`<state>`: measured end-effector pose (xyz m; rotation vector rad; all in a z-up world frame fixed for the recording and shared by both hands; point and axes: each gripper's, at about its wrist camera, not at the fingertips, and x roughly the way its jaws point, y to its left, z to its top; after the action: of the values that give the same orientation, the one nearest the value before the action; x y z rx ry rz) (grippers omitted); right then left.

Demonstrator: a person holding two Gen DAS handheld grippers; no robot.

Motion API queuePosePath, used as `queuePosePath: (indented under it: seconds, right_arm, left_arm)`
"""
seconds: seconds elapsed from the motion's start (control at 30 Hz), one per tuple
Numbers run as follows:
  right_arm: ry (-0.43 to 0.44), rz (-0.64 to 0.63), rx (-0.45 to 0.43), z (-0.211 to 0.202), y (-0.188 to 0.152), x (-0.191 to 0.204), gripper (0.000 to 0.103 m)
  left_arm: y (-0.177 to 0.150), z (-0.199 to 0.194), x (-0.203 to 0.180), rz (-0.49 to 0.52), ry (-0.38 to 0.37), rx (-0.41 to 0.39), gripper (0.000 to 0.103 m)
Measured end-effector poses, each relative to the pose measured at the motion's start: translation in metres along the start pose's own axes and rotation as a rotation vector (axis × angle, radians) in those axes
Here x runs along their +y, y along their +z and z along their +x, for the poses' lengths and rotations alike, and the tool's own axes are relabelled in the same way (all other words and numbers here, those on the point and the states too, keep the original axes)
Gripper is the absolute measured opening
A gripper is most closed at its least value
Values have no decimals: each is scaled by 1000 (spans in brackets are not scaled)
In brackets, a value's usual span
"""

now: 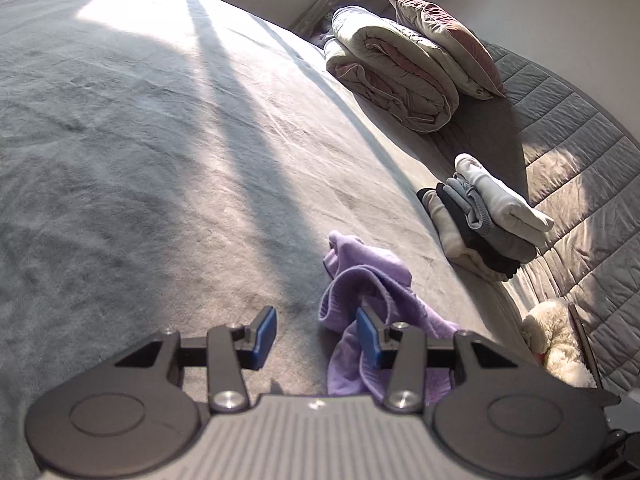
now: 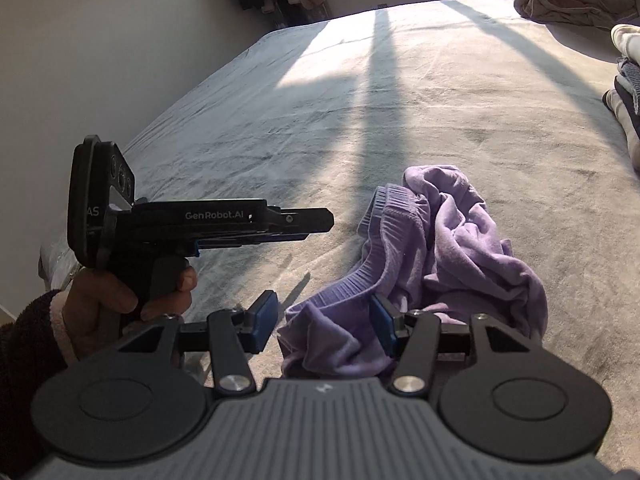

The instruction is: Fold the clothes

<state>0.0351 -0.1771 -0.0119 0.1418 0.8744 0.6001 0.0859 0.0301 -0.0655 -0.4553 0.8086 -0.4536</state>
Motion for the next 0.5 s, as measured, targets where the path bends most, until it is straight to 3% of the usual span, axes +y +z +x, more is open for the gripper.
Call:
queuePosePath:
  seconds: [0.17, 0.2, 0.23, 0.27, 0.3, 0.33, 0.5]
  right_arm:
    - [-55, -84, 34, 13, -14, 7, 55]
    - [-69, -96, 32, 15, -17, 7, 52]
    - [-81, -107, 30, 17, -19, 7, 36]
    - [-84, -104, 29, 18, -20, 5, 24]
    - [-84, -84, 19, 17, -20, 2, 23]
    - [-85, -65, 9, 15, -20, -1, 19]
    - [-155, 9, -83, -8, -12, -17, 16]
  left_arm:
    - [-4, 25, 0, -1, 6, -4, 45]
    - [-5, 28, 1, -10, 1, -16, 44]
    - [-6, 29, 2, -20, -5, -26, 43]
    - [-6, 30, 2, -25, -10, -28, 39]
    - [-6, 31, 2, -25, -13, -18, 30]
    - [-5, 31, 2, -25, -17, -8, 10]
    - [-4, 16, -9, 24, 39, -30, 2]
